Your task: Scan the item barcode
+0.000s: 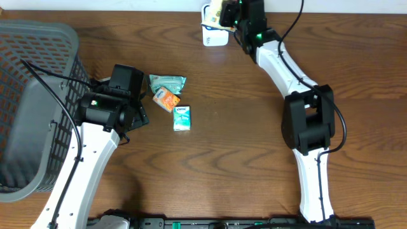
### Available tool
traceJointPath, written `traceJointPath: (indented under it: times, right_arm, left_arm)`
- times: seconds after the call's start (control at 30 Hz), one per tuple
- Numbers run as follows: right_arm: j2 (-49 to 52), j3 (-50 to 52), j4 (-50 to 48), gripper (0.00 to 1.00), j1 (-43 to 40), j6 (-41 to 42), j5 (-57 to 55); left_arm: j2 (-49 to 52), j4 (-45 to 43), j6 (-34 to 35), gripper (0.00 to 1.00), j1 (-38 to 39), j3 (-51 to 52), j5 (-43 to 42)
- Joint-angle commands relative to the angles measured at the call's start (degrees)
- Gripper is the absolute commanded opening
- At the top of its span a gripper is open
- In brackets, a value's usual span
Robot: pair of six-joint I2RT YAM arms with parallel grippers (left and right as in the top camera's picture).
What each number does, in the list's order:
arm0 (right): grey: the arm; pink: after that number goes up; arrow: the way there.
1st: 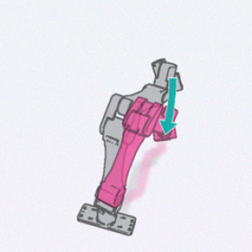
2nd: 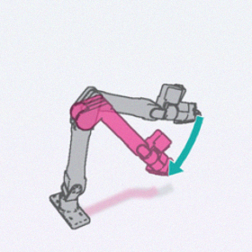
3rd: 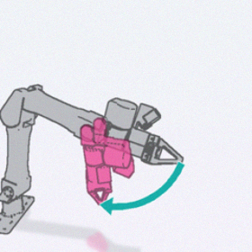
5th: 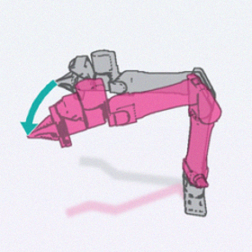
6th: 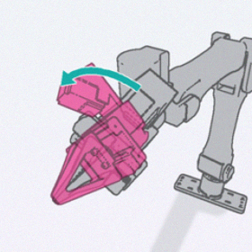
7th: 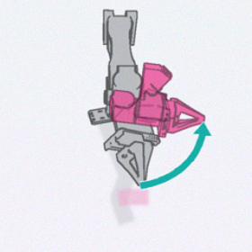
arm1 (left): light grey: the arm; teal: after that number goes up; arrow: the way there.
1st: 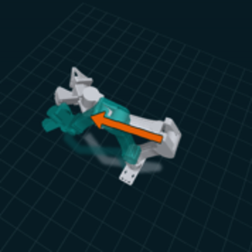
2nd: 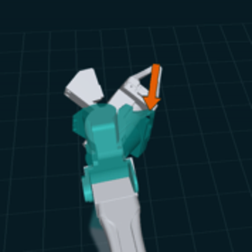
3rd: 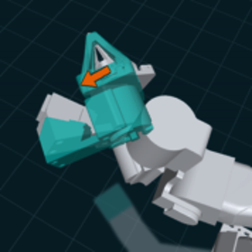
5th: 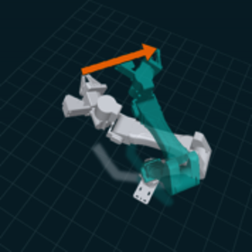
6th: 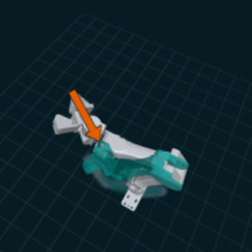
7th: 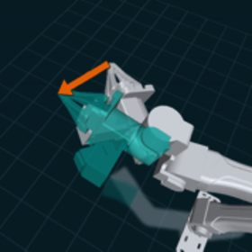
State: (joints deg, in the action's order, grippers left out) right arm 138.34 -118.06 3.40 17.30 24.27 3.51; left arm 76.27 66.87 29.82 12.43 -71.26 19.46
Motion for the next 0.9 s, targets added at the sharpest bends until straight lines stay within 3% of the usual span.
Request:
traceJointPath:
  times: [0.0,0.2,0.5,0.53,0.63,0.77,0.87]
  right_arm:
    - [-3.4,-1.6,2.8,0.01,-3.0,-1.2,-3.0]
    - [-10.2,-1.6,16.3,0.01,-11.5,-10.6,-6.3]
    - [-12.9,-1.2,38.4,0.01,-25.1,-34.4,-21.4]
    - [-12.6,-1.1,39.9,0.11,-26.4,-35.0,-21.5]
    - [-11.4,-1.0,43.0,0.70,-30.6,-33.2,-21.6]
    - [-10.8,-1.0,45.8,0.92,-34.7,-24.6,-18.7]
    - [-10.8,-1.0,47.4,0.99,-36.0,-24.5,-9.5]
  left_arm:
    - [-0.3,0.2,0.3,0.97,-0.3,-0.2,0.7]
    - [-0.3,0.2,0.3,0.97,-0.3,-0.2,0.7]
    - [-0.3,0.2,0.3,0.98,-0.3,-0.2,0.7]
    - [-0.3,0.2,0.3,0.98,-0.3,-0.2,0.7]
    - [-0.3,0.2,0.3,0.98,-0.3,-0.2,0.7]
    - [-0.3,0.2,0.3,0.97,-0.3,-0.2,0.7]
    - [-0.3,0.2,0.3,0.98,-0.3,-0.2,0.7]
